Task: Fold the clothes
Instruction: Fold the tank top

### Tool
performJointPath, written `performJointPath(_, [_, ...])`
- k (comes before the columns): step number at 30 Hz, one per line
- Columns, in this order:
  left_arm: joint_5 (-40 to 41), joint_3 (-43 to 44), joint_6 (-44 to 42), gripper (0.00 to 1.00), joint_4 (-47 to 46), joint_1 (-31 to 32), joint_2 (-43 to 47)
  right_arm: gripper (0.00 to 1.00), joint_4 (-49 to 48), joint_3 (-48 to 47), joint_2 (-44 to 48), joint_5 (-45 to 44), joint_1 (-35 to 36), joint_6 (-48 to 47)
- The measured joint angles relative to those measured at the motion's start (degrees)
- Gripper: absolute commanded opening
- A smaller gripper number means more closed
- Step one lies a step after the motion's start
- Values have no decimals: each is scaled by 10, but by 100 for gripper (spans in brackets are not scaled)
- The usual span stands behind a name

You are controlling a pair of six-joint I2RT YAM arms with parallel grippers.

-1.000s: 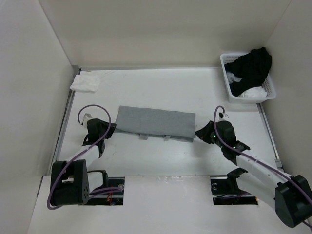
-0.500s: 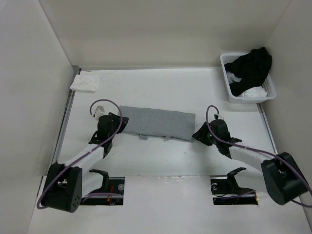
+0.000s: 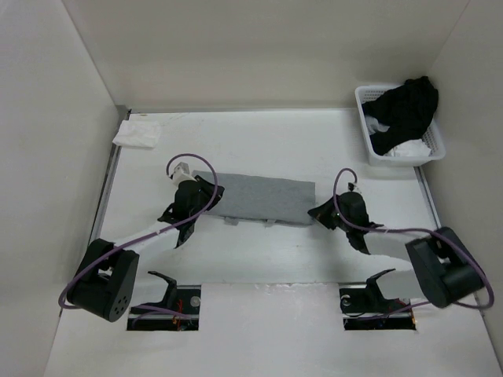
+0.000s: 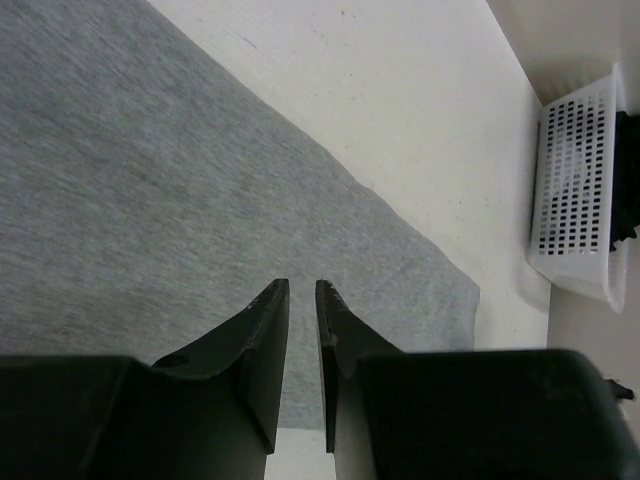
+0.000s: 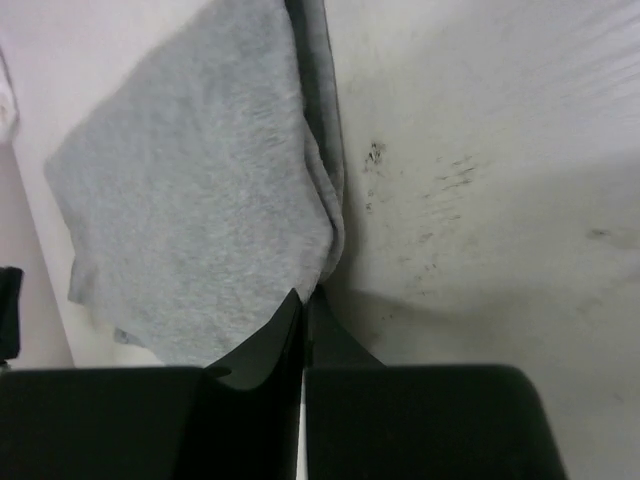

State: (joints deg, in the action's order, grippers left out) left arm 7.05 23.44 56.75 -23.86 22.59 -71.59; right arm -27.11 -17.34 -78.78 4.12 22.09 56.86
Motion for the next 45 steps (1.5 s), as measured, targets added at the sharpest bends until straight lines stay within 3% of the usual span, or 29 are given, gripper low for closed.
performJointPath(7, [1, 0, 2, 16, -5, 47, -7, 0, 149, 3, 274, -79, -15, -38])
performJointPath(11, [1, 0, 7, 16, -7, 69, -10, 0, 229, -57, 313, -115, -9, -85])
performJointPath(20, [0, -18, 17, 17, -7, 57, 77, 1, 306, -286, 111, -158, 159, -227])
performJointPath(31, [-13, -66, 22, 17, 40, -37, 218, 1, 392, -568, -199, -183, 320, -310])
performJointPath(33, [-19, -70, 23, 18, 50, -59, 236, 8, 406, -622, -253, -182, 333, -315])
performJointPath(36, [-32, -75, 23, 21, 54, -89, 250, 37, 416, -681, -320, -183, 347, -309])
performJointPath(38, [-41, -77, 23, 21, 59, -104, 251, 44, 417, -690, -344, -179, 351, -300])
performJointPath(42, [-52, -77, 23, 21, 67, -109, 245, 48, 401, -650, -330, -161, 354, -287])
performJointPath(43, [-53, -77, 23, 21, 67, -104, 241, 46, 391, -627, -311, -155, 354, -283])
performJointPath(45, [-52, -75, 23, 21, 65, -88, 223, 34, 370, -578, -266, -141, 350, -278])
